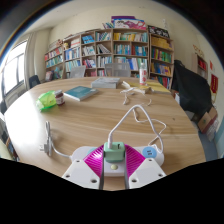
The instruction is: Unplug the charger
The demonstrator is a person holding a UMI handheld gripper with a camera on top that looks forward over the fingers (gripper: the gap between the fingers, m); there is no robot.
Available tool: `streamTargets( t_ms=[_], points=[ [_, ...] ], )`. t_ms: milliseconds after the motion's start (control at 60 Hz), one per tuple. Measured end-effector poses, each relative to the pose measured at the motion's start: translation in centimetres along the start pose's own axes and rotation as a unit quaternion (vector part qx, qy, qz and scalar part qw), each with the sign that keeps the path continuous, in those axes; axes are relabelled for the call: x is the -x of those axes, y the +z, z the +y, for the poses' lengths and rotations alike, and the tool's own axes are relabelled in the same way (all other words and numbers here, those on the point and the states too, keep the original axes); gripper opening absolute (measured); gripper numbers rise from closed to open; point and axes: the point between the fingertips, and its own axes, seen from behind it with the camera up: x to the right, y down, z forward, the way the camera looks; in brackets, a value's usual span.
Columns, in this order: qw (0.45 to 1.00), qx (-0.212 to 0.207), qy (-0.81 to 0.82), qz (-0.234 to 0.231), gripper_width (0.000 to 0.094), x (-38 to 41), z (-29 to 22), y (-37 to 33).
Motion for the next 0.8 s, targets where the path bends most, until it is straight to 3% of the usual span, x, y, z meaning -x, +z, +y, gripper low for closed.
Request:
streamTargets(
  t_ms=[133,217,300,417,500,600,717,800],
  points=[
    [0.999,0.019,-0.003,-0.037,0.0251,0.2,-0.2,-0.7],
    [0.997,-0.070,0.002,-0.037,0.0251,-1.3,-7.8,-3.4],
    [0.991,-0.127,-0.001,-0.051,0.0251,-2.9,-14.3,-6.0],
    [0.988,-0.152,-0.015,-0.015,0.0251,-9.3,-18.3,-7.3],
    [0.992,-0.122,-0.019,0.025,0.0252,-14.9,-15.6,-7.3],
    [0.998,-0.033,-0.015,0.052,0.0254,-18.7,-9.7,-5.4],
    [0.996,0.084,-0.019,0.027,0.0268,-18.9,-0.9,-4.1],
    [0.991,0.134,-0.021,0.019,0.0278,-18.7,2.9,-3.6]
  ],
)
